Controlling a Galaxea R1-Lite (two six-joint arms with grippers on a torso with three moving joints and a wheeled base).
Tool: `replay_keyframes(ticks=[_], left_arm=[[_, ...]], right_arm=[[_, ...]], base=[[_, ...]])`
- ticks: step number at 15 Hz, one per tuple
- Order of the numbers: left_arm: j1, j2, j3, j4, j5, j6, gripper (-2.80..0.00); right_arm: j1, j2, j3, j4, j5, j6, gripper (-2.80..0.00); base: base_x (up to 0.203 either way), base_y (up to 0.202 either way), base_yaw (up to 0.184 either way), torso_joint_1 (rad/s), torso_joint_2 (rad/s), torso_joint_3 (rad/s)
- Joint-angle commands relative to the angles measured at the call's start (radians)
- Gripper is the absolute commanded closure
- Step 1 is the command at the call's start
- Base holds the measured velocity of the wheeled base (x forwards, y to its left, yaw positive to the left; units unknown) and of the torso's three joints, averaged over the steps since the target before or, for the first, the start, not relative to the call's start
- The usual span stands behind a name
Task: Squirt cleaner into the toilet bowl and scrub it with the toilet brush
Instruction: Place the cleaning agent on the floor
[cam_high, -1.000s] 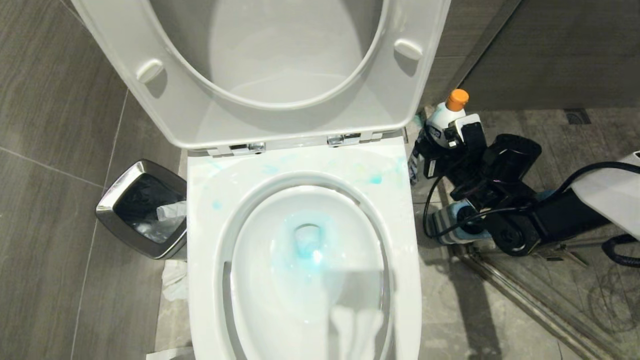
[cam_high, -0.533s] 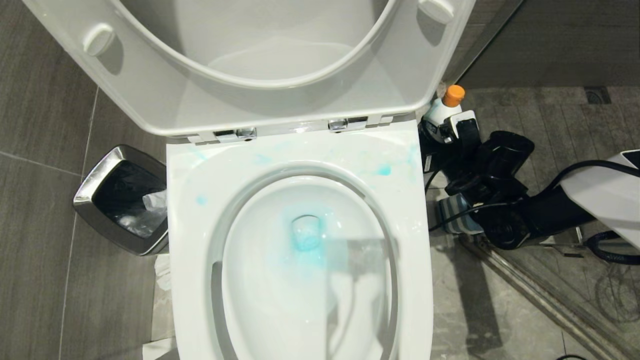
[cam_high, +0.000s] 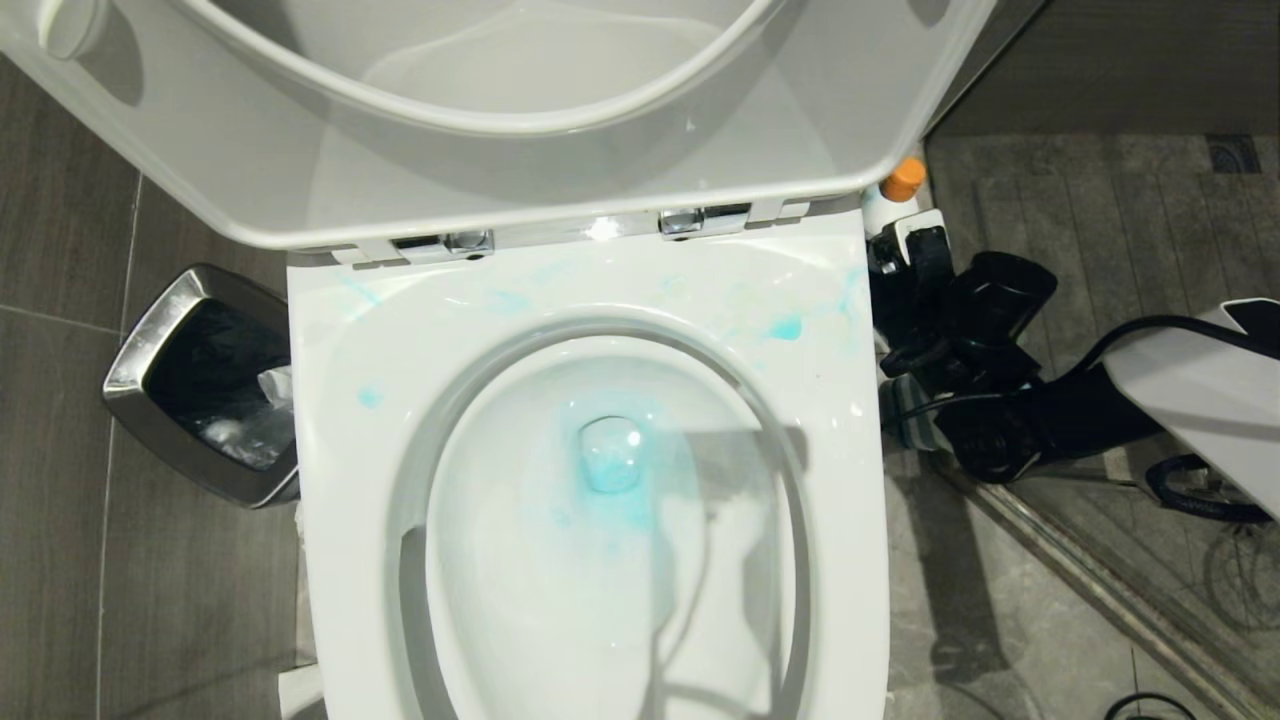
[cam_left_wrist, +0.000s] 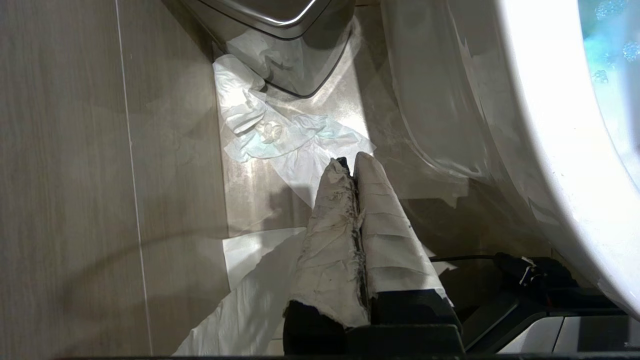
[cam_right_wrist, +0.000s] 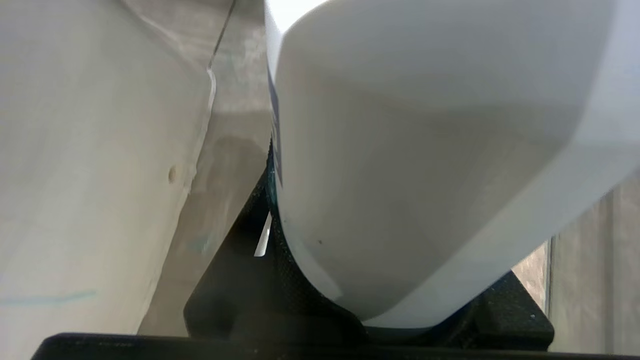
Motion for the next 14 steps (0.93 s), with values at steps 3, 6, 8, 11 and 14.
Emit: replay_keyframes(ticks=[3,6,8,11,14], left_arm=[[0.000,0.001,0.000,0.000,0.001,0.000,0.00],[0.000,0.001,0.000,0.000,0.001,0.000,0.00],[0.002,0.001,0.000,0.000,0.000,0.000,0.00],[0.001,0.001,0.001,0.000,0.000,0.000,0.00],[0.000,0.001,0.000,0.000,0.001,0.000,0.00]], right_arm=[[0.010,0.046,-0.057,-0.009,0.008,-0.012,0.00],[0.014,0.107,-0.137,-0.011,0.010,-0.012,0.00],[0.015,0.158,-0.207,-0.011,0.011,-0.012,0.00],[0.022,0.194,-0.253,-0.008,0.012,-0.012,0.00],[0.017,0.225,-0.272,-0.012,0.009,-0.011,0.00]], base=[[0.000,0.000,0.000,0.000,0.00,0.000],[0.000,0.000,0.000,0.000,0.00,0.000],[0.000,0.000,0.000,0.000,0.00,0.000],[0.000,0.000,0.000,0.000,0.00,0.000],[0.000,0.000,0.000,0.000,0.00,0.000]])
